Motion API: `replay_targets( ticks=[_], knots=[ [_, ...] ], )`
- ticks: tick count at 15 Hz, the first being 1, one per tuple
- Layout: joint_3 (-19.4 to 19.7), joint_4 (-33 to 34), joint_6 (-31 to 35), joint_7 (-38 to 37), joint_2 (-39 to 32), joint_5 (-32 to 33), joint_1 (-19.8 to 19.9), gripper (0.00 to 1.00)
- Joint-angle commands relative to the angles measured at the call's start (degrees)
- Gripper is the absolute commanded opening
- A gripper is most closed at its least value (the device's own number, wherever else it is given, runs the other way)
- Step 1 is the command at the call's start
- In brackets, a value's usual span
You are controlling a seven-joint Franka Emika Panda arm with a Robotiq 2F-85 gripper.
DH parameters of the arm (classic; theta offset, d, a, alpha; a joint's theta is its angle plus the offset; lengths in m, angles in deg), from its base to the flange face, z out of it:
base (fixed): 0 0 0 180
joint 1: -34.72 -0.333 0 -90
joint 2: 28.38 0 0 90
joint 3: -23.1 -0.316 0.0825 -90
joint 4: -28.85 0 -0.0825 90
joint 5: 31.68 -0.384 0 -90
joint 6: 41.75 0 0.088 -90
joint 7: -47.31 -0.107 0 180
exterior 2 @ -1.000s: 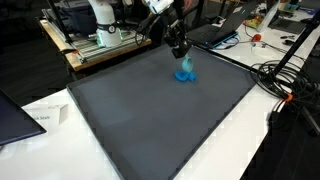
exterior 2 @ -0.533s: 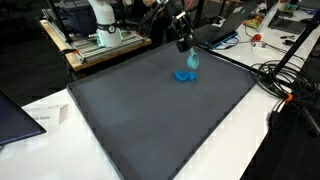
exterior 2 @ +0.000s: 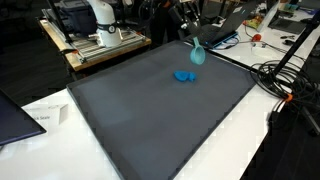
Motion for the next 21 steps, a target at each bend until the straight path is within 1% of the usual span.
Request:
replay_targets(
  ticks=[1,5,6,7,9,14,15,16,17,21],
  knots=[
    [5.3,0.5,5.3,-13.3,-1.1,9.7,-9.6,0.28],
    [7.2,0.3,9.4,-24.8,-5.0,17.7,-17.3,0.28],
    [5.8,0.0,7.3,-19.9,-3.2,13.8,-14.2,0.53],
    [6.1,0.0,8.0,-22.0,-4.1,15.2,-15.7,0.53],
    [6.4,0.0,8.8,-23.5,-5.2,16.2,-17.1,0.53],
    [7.0,0.1,8.8,-23.5,-5.2,16.2,-17.0,0.53],
    [7.0,0.1,8.8,-23.5,-5.2,16.2,-17.0,0.28],
    [7.5,1.6,9.8,-23.4,-7.2,17.0,-17.6,0.28],
    [7.2,2.8,9.4,-22.8,-8.6,16.4,-17.5,0.28],
    [9.0,7.0,13.5,-24.9,-13.6,18.1,-19.7,0.28]
  ],
)
